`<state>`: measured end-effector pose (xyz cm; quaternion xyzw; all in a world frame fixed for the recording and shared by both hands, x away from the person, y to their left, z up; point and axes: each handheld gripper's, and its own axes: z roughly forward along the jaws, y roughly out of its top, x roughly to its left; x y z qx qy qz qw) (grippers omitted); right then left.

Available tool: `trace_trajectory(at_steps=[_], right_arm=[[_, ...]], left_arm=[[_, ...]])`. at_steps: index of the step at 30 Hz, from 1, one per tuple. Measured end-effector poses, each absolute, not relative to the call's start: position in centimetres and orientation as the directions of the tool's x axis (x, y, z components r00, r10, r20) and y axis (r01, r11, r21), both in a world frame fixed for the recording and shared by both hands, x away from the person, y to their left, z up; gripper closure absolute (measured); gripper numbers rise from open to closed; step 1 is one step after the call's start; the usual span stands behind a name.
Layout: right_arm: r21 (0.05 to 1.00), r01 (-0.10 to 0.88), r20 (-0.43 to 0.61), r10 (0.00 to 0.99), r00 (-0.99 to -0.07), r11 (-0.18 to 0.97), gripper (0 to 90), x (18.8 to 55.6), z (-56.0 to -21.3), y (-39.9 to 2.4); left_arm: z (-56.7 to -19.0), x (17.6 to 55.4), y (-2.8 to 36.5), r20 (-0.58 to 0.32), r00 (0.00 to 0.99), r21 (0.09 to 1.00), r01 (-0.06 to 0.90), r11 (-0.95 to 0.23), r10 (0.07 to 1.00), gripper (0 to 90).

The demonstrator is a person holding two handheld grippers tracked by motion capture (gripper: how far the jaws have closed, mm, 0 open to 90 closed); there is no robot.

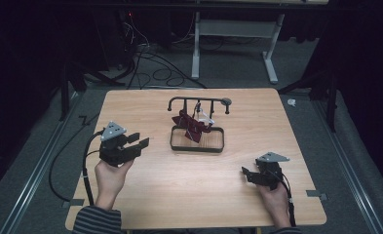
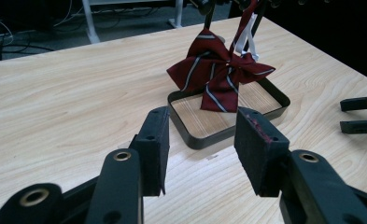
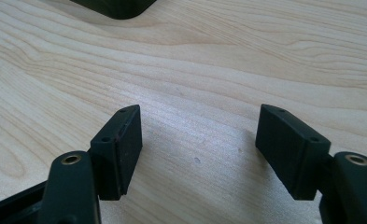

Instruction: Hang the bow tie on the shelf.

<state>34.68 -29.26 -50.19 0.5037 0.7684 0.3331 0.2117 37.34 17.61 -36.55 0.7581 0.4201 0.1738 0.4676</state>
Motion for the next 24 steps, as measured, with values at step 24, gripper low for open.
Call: trace_trajectory(at_steps=[24], right_arm=[[0.725, 0.632, 0.008, 0.915, -0.404, 0.273, 32.8, 34.7, -50.2, -29.3]], left_arm=[[-38.9, 36.0, 19.7, -0.175, 0.534, 0.836, 0.524, -0.161, 0.827, 55.0]])
